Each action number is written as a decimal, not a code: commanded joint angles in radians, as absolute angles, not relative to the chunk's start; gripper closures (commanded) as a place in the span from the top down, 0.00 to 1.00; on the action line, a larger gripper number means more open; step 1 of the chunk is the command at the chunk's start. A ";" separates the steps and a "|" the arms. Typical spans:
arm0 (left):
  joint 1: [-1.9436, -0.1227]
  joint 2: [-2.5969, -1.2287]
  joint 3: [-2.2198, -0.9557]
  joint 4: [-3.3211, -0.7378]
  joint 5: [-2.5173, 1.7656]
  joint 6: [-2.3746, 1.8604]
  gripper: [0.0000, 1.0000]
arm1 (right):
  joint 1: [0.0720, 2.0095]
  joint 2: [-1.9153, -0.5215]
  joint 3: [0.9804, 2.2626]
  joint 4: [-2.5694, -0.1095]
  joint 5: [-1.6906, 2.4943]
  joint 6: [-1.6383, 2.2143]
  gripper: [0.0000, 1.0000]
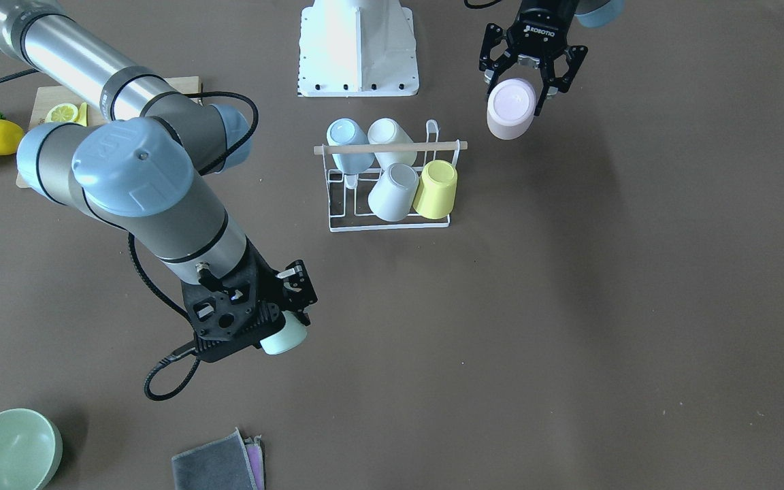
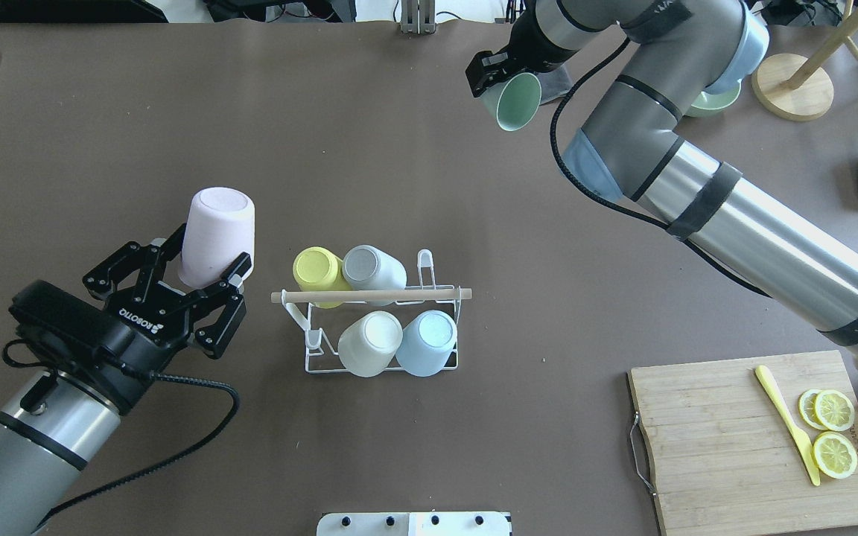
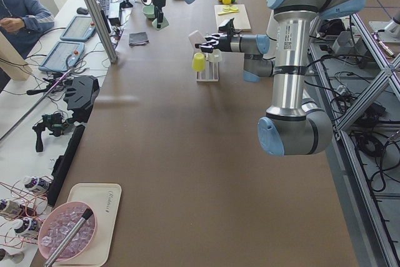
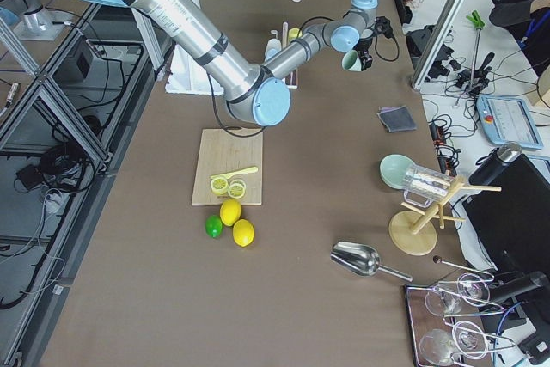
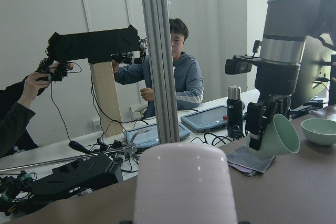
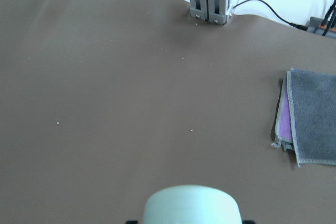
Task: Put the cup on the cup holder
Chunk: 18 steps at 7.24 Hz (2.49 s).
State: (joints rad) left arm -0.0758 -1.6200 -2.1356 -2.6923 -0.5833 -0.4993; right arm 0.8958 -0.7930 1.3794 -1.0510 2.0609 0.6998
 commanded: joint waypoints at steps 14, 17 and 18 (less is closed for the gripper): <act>0.138 -1.821 -1.899 -2.689 -0.238 -0.588 0.62 | 0.414 -0.966 1.327 0.251 1.259 0.703 0.00; 0.137 -1.828 -1.898 -2.671 -0.215 -0.586 0.62 | 0.425 -0.965 1.304 0.256 1.262 0.681 0.00; 0.130 -1.829 -1.898 -2.671 -0.213 -0.586 0.62 | 0.419 -0.968 1.302 0.270 1.269 0.680 0.00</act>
